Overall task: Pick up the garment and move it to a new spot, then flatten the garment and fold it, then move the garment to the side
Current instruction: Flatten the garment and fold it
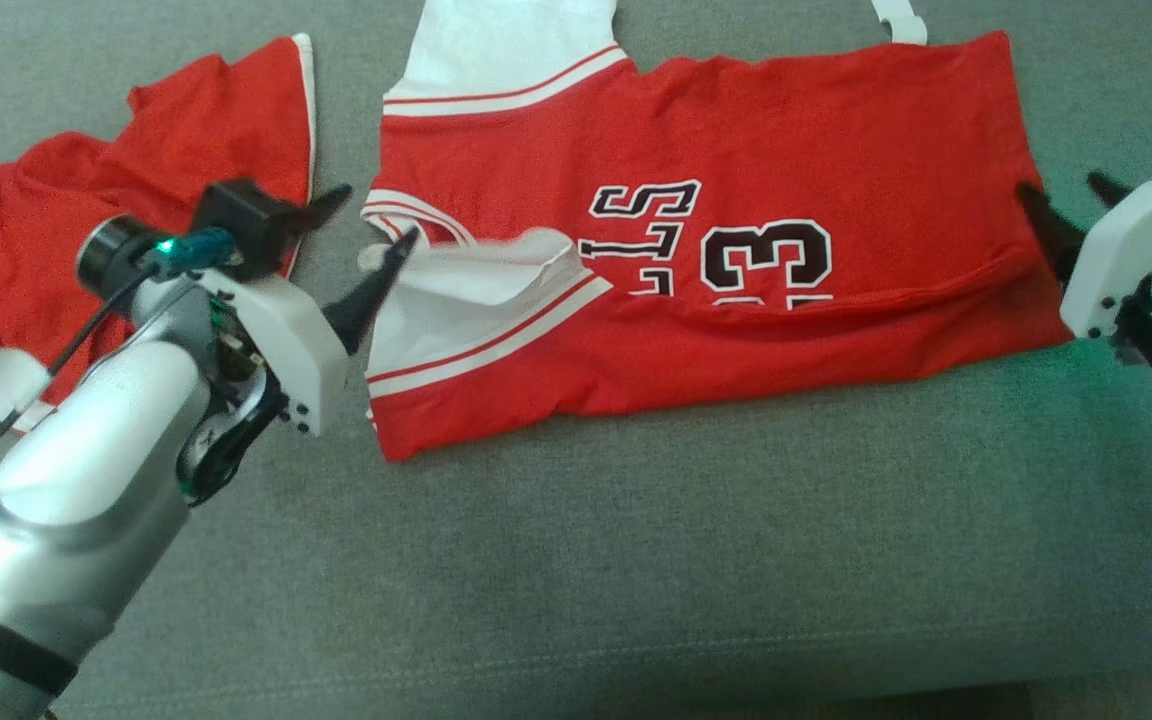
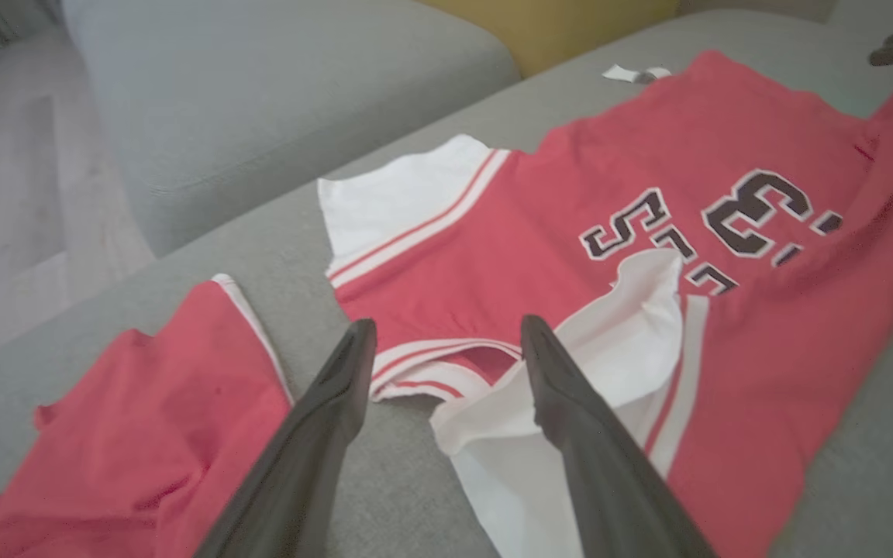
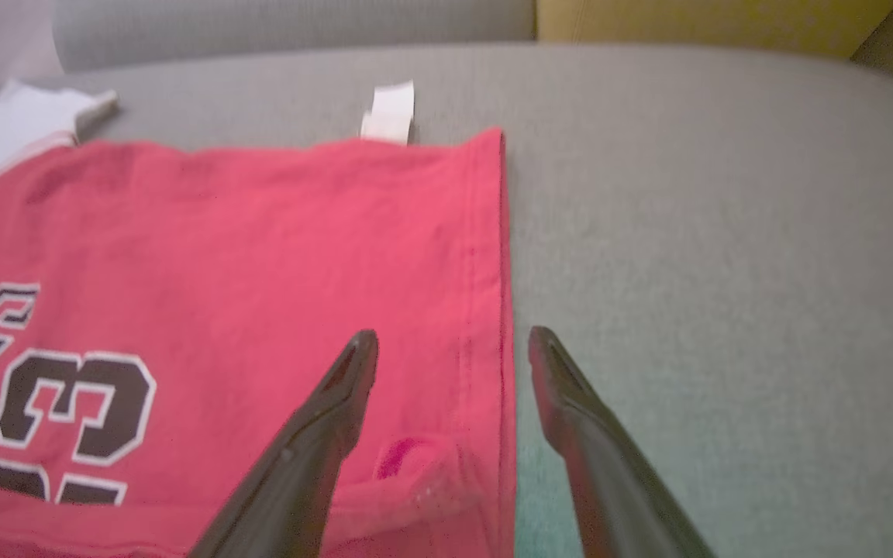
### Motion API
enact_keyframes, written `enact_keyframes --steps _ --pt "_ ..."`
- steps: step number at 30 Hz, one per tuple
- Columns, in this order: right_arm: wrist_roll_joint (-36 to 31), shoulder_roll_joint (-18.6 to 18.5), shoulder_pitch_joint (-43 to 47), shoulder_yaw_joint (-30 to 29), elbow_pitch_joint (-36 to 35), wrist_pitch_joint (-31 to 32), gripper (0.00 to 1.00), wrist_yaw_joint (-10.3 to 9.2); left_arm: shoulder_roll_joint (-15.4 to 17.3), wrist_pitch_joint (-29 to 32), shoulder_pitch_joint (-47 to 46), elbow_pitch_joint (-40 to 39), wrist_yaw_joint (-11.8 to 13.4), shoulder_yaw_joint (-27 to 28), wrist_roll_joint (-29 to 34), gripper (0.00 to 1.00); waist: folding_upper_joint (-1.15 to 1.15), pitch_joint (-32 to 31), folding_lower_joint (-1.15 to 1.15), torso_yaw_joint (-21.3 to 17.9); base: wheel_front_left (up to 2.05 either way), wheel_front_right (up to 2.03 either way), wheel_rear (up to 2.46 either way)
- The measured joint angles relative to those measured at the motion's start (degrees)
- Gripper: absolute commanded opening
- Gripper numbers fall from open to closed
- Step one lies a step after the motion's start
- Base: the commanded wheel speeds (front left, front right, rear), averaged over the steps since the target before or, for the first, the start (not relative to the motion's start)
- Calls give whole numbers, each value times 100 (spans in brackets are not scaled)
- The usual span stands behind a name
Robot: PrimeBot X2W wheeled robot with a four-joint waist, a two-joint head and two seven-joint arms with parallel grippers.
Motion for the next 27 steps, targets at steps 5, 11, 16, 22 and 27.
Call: enact_keyframes --steps 5,11,16,22,27 --pt "-138 -15 25 24 -149 -1170 100 0 -269 -710 26 221 593 431 -124 100 0 -170 -1 20 0 0 0" --pt "-266 -34 543 -80 -538 -2498 100 0 -744 -1239 565 -142 1159 1243 -443 100 0 -446 -1 29 0 0 0" --pt "-613 135 1269 -568 -904 -3390 100 0 -1355 -1241 1511 -1074 1471 2318 -129 100 0 -695 -1 42 0 0 0" --pt "-1355 776 2296 -1226 -1561 -3696 100 0 -2058 -1278 2815 -1357 1384 2914 611 100 0 -980 -1 39 0 0 0" --pt "-1739 1298 3014 -1579 -1972 -3713 100 0 -2410 -1280 3418 -1206 1149 3175 992 100 0 -1120 -1 -50 0 0 0"
